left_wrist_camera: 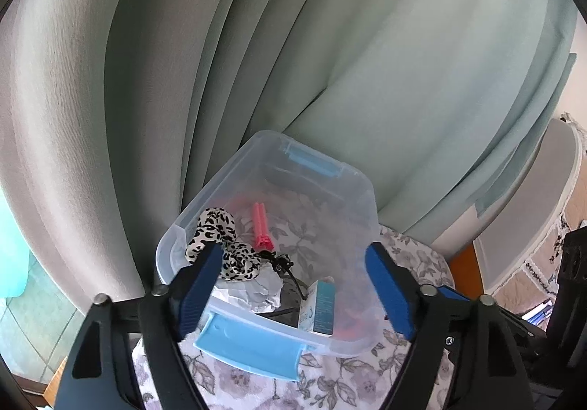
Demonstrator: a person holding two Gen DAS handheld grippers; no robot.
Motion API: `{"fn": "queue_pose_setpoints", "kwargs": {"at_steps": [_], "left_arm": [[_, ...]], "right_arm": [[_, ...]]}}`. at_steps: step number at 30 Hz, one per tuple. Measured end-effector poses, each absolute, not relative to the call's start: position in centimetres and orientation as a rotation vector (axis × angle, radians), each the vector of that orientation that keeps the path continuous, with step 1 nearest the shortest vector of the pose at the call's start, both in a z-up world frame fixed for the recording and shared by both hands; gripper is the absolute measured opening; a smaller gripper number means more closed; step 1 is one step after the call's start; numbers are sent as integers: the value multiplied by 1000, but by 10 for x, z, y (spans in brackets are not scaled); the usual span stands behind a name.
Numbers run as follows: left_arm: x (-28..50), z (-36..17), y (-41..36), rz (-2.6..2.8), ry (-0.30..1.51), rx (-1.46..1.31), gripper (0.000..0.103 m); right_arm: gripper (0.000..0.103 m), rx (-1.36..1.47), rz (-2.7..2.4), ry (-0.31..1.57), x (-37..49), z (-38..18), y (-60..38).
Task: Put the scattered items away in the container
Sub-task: 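Withdraw both tools from the box toward the remaining items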
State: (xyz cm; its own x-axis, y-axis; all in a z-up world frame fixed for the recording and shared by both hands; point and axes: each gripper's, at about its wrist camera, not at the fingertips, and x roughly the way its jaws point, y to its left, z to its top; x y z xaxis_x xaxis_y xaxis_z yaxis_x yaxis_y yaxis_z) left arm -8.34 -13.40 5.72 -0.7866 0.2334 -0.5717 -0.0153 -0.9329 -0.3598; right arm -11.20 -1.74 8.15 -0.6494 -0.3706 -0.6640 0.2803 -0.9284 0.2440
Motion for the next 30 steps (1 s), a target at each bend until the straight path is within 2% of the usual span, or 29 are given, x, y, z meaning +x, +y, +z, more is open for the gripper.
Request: {"fn": "queue_pose_setpoints", "kwargs": {"at_steps": [6, 10, 26, 30], "left_arm": [[-73, 66, -130, 2806, -498, -945, 84], [-65, 72, -127, 2824, -470, -930, 86], [-42, 91, -118, 2862, -407, -871, 87], [-35, 97, -116, 2870, -379, -832, 95]], "right_arm": [[87, 1054, -2599, -159, -101, 87, -9], [103, 1030, -2620, -141, -94, 91, -6], [103, 948, -2683, -143, -68, 103, 14], [103, 926, -2693, -159, -61, 105, 21]]}}
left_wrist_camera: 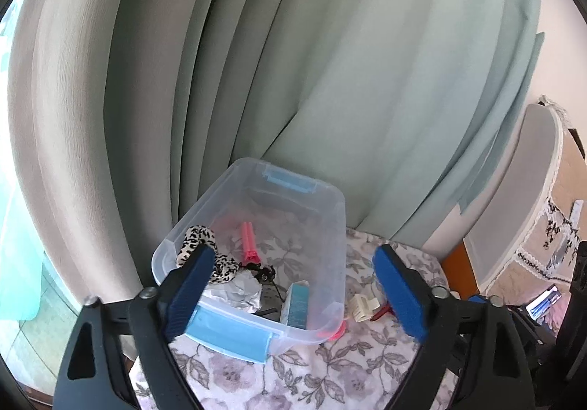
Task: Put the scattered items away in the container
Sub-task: 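Withdraw both tools from the box toward the remaining items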
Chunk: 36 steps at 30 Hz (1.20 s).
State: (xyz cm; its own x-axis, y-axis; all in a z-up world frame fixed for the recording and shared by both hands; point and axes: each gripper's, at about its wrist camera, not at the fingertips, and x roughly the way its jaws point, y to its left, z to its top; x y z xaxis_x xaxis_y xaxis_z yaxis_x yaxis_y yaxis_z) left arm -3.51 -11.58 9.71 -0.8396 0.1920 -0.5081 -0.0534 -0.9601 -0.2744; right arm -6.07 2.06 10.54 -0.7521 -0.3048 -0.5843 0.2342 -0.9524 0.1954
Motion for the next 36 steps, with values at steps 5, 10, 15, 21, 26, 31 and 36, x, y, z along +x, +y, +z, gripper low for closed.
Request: {"fn": "queue_pose_setpoints", "kwargs": {"at_steps": [5, 10, 15, 21, 26, 31, 36], "left_arm": [[-25, 107, -111, 2905, -314, -793, 97], [-22, 110, -97, 2910, -271, -773, 97], [-21, 115, -78, 2875, -225, -765, 97], [-18, 118, -62, 2841, -211, -756, 97], [-28, 108, -31, 2792, -146, -751, 103], [-35, 100, -6, 2758, -112, -767, 103], [-38, 93, 13, 2737, -84, -781, 103]], "right_arm": [[103, 911, -2715, -189, -54, 106, 32], [103, 896, -2732, -221, -47, 106, 45], [103, 878, -2751, -262, -40, 104, 61], [103, 871, -2775, -322, -34, 101, 85], [103, 858, -2801, -379, -29, 98, 108], [103, 852, -2824, -415, -24, 94, 127], [103, 856, -2850, -437, -18, 89, 144]]}}
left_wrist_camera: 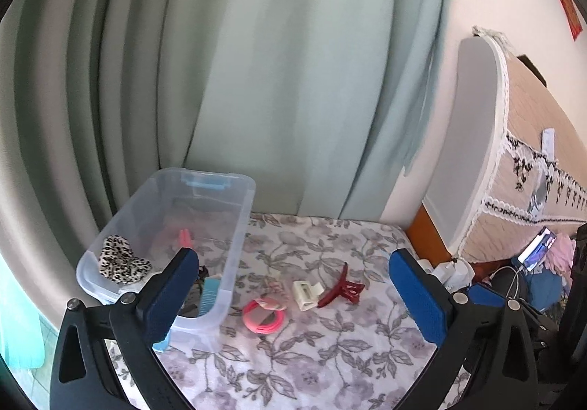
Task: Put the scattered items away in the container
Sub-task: 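Withdraw both tools from the box toward the remaining items, then move the left tool to the rainbow hair tie while the right tool approaches the red claw clip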
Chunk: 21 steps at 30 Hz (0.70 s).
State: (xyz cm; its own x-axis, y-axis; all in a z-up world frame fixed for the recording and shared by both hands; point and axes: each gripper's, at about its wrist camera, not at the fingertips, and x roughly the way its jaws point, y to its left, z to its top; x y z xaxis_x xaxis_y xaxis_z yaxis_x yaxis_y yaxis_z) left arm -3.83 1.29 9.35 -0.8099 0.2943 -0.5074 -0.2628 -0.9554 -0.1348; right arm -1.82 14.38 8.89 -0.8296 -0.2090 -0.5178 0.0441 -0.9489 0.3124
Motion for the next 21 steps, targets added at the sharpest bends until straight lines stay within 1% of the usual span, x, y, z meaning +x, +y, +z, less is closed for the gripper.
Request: {"fn": "queue_pose_setpoints", "kwargs": {"at_steps": [9, 21], "left_arm": [[-40, 79, 42, 2662, -44, -822, 103], [-52, 50, 61, 2634, -22, -886, 103]], "right_arm": [[103, 895, -2889, -434, -13, 75, 163], [103, 988, -2896, -485, -20, 44, 183]]}}
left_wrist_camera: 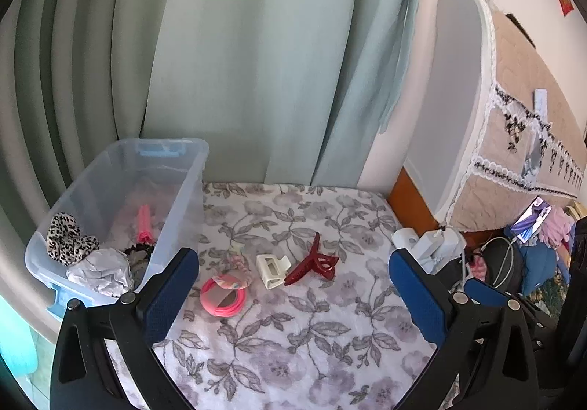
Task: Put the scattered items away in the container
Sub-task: 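Move the left tool to the rainbow hair tie while the right tool approaches the red claw clip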
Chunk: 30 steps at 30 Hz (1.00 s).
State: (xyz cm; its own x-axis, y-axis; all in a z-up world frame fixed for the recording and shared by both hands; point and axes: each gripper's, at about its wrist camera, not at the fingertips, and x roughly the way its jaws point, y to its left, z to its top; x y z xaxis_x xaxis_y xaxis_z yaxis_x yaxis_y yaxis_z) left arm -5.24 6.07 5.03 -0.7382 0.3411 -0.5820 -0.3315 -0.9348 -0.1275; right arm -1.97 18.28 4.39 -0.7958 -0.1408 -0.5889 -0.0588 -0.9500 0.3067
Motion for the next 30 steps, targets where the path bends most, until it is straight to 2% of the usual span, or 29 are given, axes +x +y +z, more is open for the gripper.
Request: {"fn": "queue_pose_setpoints", "kwargs": {"at_steps": [20, 30], "left_arm": [[-94, -23, 76, 2579, 50, -1073, 103], [-113, -53, 82, 2534, 28, -1119, 103]], "right_arm": [[103, 1272, -2816, -551, -59, -32, 198], [103, 1330, -2794, -570, -77, -60, 201]]}}
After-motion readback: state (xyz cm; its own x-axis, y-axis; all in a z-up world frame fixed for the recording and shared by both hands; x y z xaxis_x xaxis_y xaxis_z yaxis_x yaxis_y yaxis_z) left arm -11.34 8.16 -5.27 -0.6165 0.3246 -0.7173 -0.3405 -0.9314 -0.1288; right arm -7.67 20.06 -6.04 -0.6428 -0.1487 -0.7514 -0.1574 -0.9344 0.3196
